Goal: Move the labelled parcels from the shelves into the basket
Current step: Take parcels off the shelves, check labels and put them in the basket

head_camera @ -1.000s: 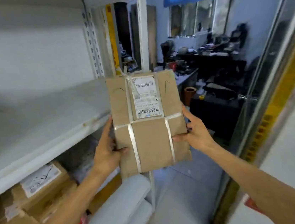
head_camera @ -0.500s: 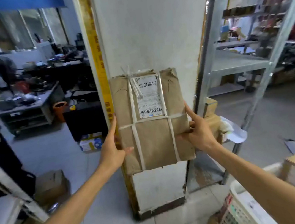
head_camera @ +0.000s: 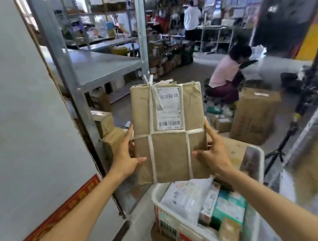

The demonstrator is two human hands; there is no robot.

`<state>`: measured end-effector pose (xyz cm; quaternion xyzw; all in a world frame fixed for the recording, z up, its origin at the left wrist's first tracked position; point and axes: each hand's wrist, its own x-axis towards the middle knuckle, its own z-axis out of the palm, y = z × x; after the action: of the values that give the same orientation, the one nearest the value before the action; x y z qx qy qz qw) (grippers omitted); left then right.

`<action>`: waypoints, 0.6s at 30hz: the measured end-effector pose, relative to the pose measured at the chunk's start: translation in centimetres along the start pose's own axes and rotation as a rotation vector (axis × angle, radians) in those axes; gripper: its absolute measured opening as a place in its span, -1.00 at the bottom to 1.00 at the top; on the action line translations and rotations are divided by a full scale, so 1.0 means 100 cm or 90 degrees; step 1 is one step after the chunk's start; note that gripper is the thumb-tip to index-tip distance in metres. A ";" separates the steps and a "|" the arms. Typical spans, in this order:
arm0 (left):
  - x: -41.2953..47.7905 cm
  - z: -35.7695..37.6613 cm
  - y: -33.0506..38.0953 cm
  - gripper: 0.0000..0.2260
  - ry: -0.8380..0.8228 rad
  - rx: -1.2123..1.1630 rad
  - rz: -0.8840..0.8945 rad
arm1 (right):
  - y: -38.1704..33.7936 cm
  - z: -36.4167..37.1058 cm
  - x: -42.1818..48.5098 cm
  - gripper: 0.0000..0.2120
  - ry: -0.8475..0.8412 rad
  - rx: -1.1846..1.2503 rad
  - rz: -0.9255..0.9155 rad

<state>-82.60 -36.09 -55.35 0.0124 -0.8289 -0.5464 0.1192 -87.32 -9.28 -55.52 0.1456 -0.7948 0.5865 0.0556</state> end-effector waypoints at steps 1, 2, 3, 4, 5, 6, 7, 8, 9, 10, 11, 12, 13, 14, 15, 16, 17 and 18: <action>0.013 0.009 -0.005 0.05 -0.025 -0.007 0.005 | 0.009 -0.005 0.004 0.05 0.010 -0.008 0.009; 0.025 0.017 -0.013 0.06 -0.048 -0.007 0.009 | 0.018 -0.009 0.006 0.05 0.022 -0.015 0.022; 0.035 0.024 -0.021 0.06 -0.066 0.000 0.005 | 0.027 -0.010 0.008 0.06 0.042 -0.027 0.041; 0.044 0.031 -0.030 0.06 -0.081 0.007 -0.007 | 0.035 -0.011 0.009 0.05 0.059 -0.036 0.056; 0.053 0.038 -0.037 0.05 -0.100 0.007 -0.017 | 0.043 -0.011 0.012 0.04 0.072 -0.042 0.069; 0.062 0.044 -0.045 0.03 -0.122 -0.006 -0.021 | 0.051 -0.010 0.015 0.03 0.079 -0.047 0.081; 0.073 0.050 -0.054 0.01 -0.148 -0.031 -0.028 | 0.060 -0.009 0.019 0.02 0.088 -0.054 0.098; 0.083 0.056 -0.063 0.00 -0.178 -0.056 -0.040 | 0.068 -0.005 0.021 0.01 0.098 -0.061 0.121; 0.093 0.061 -0.075 -0.02 -0.209 -0.063 -0.054 | 0.077 0.000 0.022 0.00 0.108 -0.064 0.146; 0.101 0.065 -0.088 -0.02 -0.237 -0.061 -0.074 | 0.084 0.006 0.022 0.00 0.115 -0.053 0.169; 0.108 0.068 -0.100 -0.02 -0.266 -0.063 -0.089 | 0.093 0.013 0.019 0.01 0.127 -0.046 0.195; 0.117 0.073 -0.112 0.00 -0.291 -0.063 -0.098 | 0.101 0.019 0.017 0.03 0.144 -0.046 0.219; 0.123 0.076 -0.122 0.01 -0.320 -0.062 -0.103 | 0.108 0.025 0.015 0.05 0.153 -0.052 0.249; 0.127 0.080 -0.130 0.02 -0.344 -0.057 -0.116 | 0.114 0.030 0.012 0.07 0.158 -0.050 0.281; 0.130 0.084 -0.137 0.02 -0.360 -0.048 -0.128 | 0.121 0.034 0.009 0.07 0.164 -0.045 0.312; 0.131 0.089 -0.144 0.01 -0.375 -0.044 -0.138 | 0.129 0.036 0.005 0.07 0.169 -0.042 0.334; 0.130 0.094 -0.151 0.00 -0.397 -0.037 -0.145 | 0.137 0.038 0.001 0.06 0.170 -0.041 0.359; 0.128 0.099 -0.160 0.00 -0.418 -0.032 -0.155 | 0.145 0.041 -0.005 0.07 0.170 -0.043 0.381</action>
<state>-98.91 -35.55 -71.19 -0.0680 -0.8016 -0.5519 -0.2195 -90.87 -9.14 -70.20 -0.1745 -0.8070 0.5641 -0.0111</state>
